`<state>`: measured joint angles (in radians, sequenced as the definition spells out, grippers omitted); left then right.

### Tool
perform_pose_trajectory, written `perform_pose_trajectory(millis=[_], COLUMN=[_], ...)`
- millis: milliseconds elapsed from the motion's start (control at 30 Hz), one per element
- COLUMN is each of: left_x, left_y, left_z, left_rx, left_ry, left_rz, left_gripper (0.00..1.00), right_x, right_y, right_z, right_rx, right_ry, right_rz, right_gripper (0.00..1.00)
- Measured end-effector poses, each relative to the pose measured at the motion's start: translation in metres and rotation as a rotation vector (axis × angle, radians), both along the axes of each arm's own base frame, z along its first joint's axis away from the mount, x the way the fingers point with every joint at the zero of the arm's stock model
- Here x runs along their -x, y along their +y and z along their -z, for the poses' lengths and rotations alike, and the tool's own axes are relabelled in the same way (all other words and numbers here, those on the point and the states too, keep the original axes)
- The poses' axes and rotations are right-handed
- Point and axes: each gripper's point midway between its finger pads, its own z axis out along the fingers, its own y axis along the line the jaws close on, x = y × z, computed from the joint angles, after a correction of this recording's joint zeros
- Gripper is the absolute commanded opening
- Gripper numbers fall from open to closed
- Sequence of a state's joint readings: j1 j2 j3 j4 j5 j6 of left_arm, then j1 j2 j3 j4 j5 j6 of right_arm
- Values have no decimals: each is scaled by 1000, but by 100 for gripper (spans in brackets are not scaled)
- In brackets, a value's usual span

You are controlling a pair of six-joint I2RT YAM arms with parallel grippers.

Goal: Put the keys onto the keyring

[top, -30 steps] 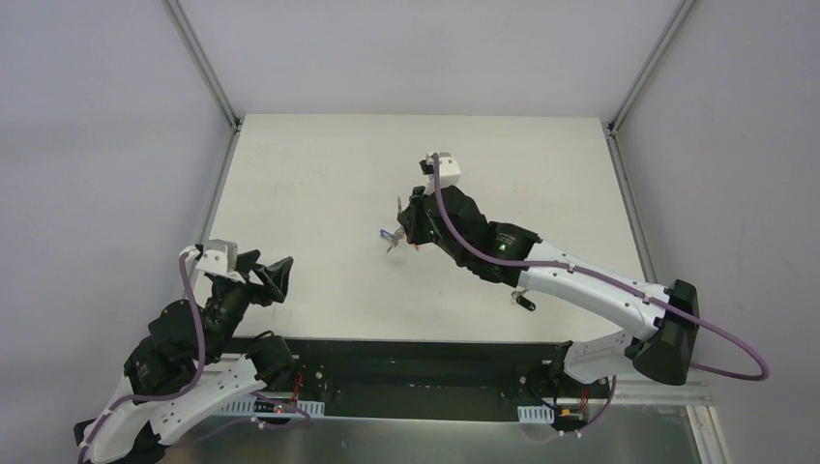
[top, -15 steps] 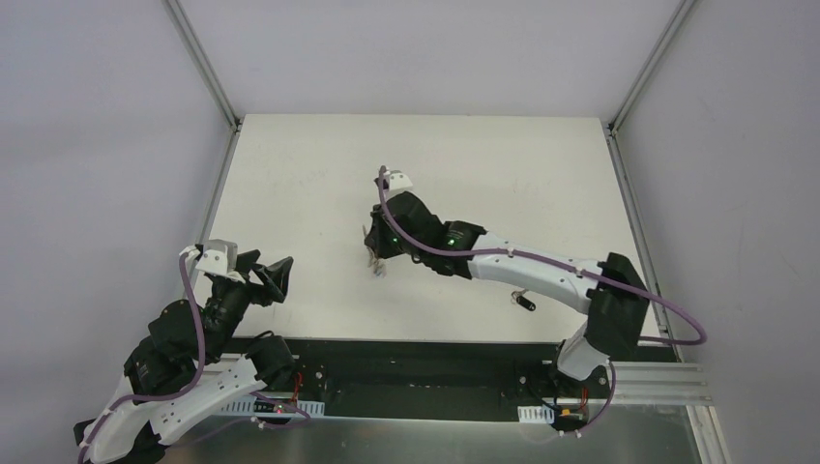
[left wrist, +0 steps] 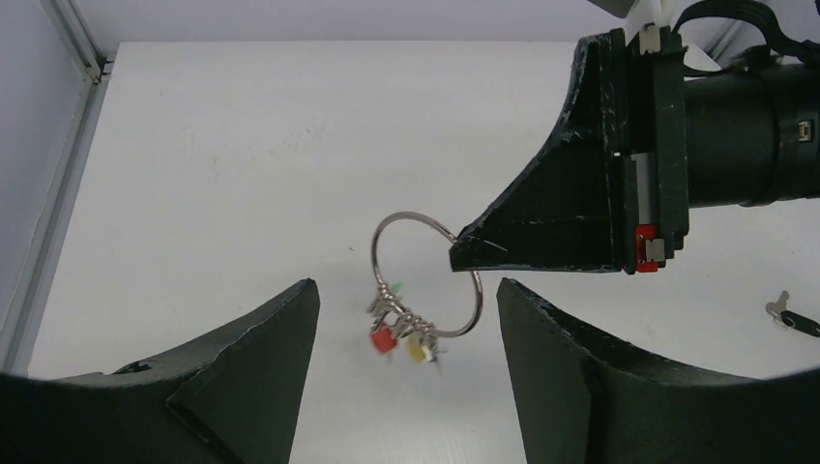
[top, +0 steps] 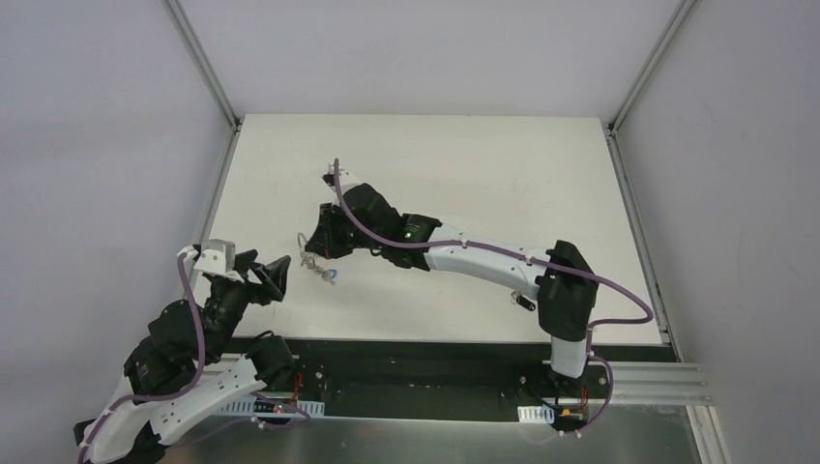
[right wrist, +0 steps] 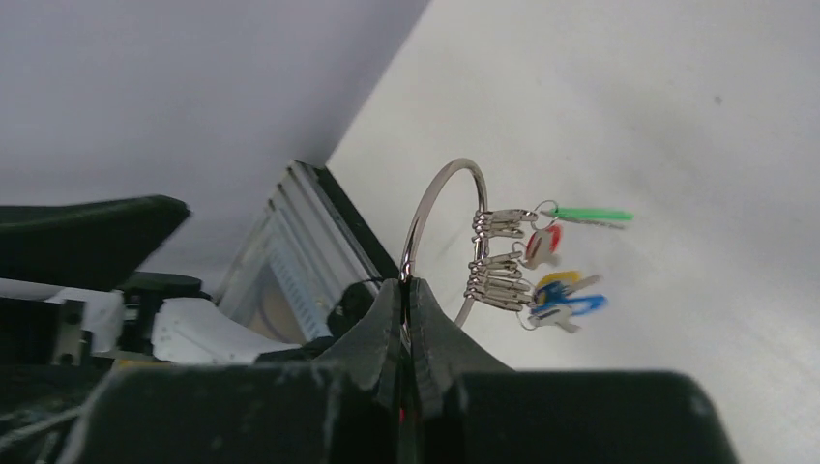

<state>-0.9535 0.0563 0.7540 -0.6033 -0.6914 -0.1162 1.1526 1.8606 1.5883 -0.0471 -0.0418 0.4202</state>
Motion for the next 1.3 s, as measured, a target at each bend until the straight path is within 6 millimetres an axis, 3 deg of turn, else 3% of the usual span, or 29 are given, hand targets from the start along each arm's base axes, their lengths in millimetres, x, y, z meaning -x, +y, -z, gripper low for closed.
perform_pose_trajectory(millis=[167, 233, 300, 367, 467, 567, 600, 700, 800, 1033, 1233, 1267, 1300], left_x=[0, -1, -1, -1, -1, -1, -1, -1, -1, -4, -6, -5, -5], left_y=[1, 2, 3, 3, 3, 3, 3, 3, 3, 2, 1, 1, 0], left_z=[0, 0, 0, 0, 0, 0, 0, 0, 0, 3, 4, 4, 4], left_rx=[0, -1, -1, -1, -1, -1, -1, -1, -1, -25, -35, -35, -35], left_ry=[0, 0, 0, 0, 0, 0, 0, 0, 0, 17, 24, 24, 25], left_rz=[-7, -14, -19, -20, -19, -19, -19, -19, -19, -35, -40, -40, -39], left_gripper=[67, 67, 67, 67, 67, 67, 67, 67, 67, 67, 67, 67, 67], right_x=[11, 13, 11, 0, -29, -54, -59, -71, -68, -70, -78, -82, -85], right_y=[29, 31, 25, 3, -61, -128, -144, -174, -198, -231, -256, -258, -262], right_z=[-18, -11, 9, 50, 136, 194, 202, 200, 202, 200, 176, 171, 168], right_rx=[-132, -166, -179, -155, -33, 53, 45, 21, 25, 94, 209, 229, 251], right_ry=[77, 124, 175, 240, 367, 465, 501, 491, 484, 435, 341, 325, 311], right_rz=[-65, -72, -61, -12, 141, 288, 318, 378, 408, 445, 451, 446, 438], right_gripper=[0, 0, 0, 0, 0, 0, 0, 0, 0, 0, 0, 2, 18])
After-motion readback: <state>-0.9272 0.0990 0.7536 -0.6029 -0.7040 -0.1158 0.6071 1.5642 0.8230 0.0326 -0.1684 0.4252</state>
